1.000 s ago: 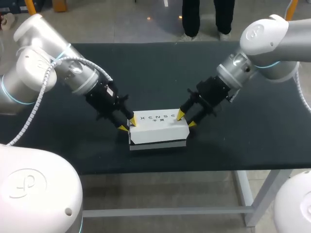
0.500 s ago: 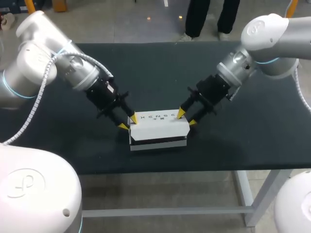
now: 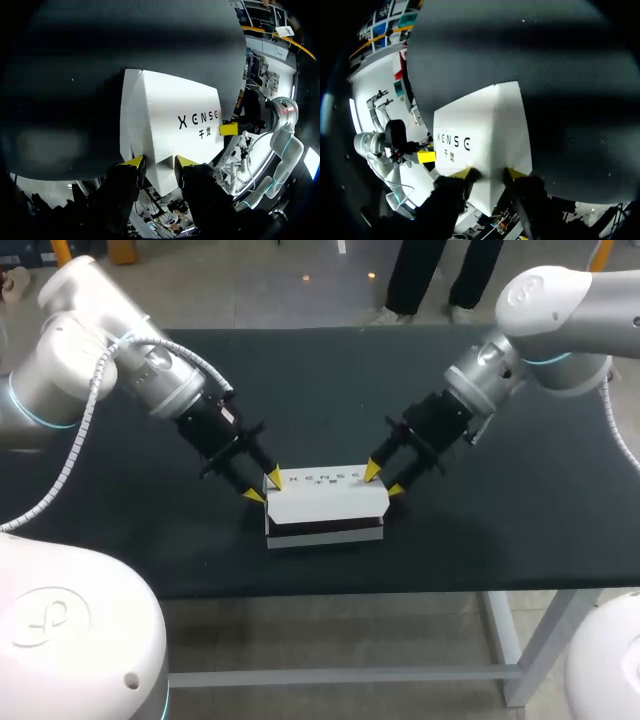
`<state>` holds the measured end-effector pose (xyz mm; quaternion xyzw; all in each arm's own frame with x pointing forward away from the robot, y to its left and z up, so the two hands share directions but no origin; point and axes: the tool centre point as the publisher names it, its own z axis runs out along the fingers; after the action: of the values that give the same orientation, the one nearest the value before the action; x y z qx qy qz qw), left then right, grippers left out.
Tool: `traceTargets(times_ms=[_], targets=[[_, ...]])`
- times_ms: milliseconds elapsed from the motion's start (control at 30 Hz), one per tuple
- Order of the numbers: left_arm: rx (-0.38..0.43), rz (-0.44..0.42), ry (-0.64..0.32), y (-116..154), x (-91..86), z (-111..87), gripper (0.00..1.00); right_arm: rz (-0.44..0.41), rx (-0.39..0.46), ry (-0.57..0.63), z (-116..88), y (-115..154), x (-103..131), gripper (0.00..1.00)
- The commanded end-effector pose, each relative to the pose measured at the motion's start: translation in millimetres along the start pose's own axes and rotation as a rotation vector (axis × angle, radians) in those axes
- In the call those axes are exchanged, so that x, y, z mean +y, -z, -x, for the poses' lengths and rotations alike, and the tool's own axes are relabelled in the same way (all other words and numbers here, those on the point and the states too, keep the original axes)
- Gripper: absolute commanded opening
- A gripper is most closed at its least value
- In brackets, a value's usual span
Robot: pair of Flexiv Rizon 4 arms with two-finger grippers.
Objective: Assemble the packaging by folding the flat box into shape, placing the metal phone stand inside, and closing the box properly
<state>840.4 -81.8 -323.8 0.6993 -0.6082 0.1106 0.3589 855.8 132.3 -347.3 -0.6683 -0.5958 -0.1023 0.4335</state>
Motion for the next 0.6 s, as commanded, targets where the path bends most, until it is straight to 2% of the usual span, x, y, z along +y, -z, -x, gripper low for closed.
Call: traceTargets(times_ms=[33, 600], targets=[[-0.004, 0.019, 0.007, -1.6, -5.2, -7.4, 0.39, -0.023, 0.0, -0.004, -5.4, -2.7, 5.0, 0.45], [0.005, 0.054, 0.046, 2.2, -5.9, -11.6, 0.4, -0.07, 0.003, -0.027, -10.6, 0.3, 4.1, 0.45]])
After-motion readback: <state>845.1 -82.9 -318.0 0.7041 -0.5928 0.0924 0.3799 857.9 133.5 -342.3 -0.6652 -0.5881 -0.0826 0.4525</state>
